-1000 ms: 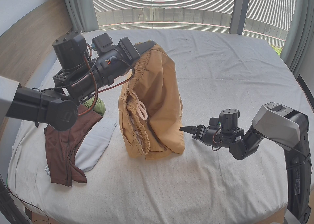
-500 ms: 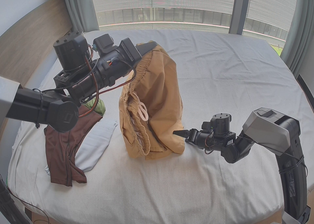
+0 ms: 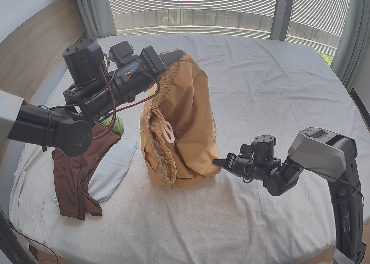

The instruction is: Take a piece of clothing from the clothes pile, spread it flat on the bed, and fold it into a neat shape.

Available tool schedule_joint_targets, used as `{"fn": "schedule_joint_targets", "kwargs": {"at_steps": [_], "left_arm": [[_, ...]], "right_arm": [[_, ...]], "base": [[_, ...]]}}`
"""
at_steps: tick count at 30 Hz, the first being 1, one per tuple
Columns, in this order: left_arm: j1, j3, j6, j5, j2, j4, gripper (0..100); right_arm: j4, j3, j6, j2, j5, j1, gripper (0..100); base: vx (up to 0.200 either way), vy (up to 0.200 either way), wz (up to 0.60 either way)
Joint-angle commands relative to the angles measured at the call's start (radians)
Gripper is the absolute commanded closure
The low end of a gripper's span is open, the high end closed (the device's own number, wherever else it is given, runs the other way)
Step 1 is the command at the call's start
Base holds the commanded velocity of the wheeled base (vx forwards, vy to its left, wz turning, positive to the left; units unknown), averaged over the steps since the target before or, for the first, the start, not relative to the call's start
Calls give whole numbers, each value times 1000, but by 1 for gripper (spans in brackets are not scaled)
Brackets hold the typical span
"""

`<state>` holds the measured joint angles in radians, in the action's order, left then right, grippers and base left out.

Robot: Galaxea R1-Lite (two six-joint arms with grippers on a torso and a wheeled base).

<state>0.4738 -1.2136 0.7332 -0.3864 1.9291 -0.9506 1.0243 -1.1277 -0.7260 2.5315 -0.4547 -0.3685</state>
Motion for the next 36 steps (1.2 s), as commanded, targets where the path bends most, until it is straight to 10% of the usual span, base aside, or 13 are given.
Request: {"fn": "schedule_joint_targets", "kwargs": {"at_steps": [1, 13, 36], "left_arm": [[0, -3, 2, 0, 1, 0, 100], [-54, 63, 5, 0, 44, 6, 100], [-109, 55, 2, 37, 99, -2, 100]], "right_arm": [[45, 123, 5, -137, 2, 37, 100], [54, 379, 63, -356, 1, 114, 100], [272, 534, 209, -65, -7, 89, 100]], "base": [[0, 0, 0], [0, 0, 0], [0, 0, 0]]}}
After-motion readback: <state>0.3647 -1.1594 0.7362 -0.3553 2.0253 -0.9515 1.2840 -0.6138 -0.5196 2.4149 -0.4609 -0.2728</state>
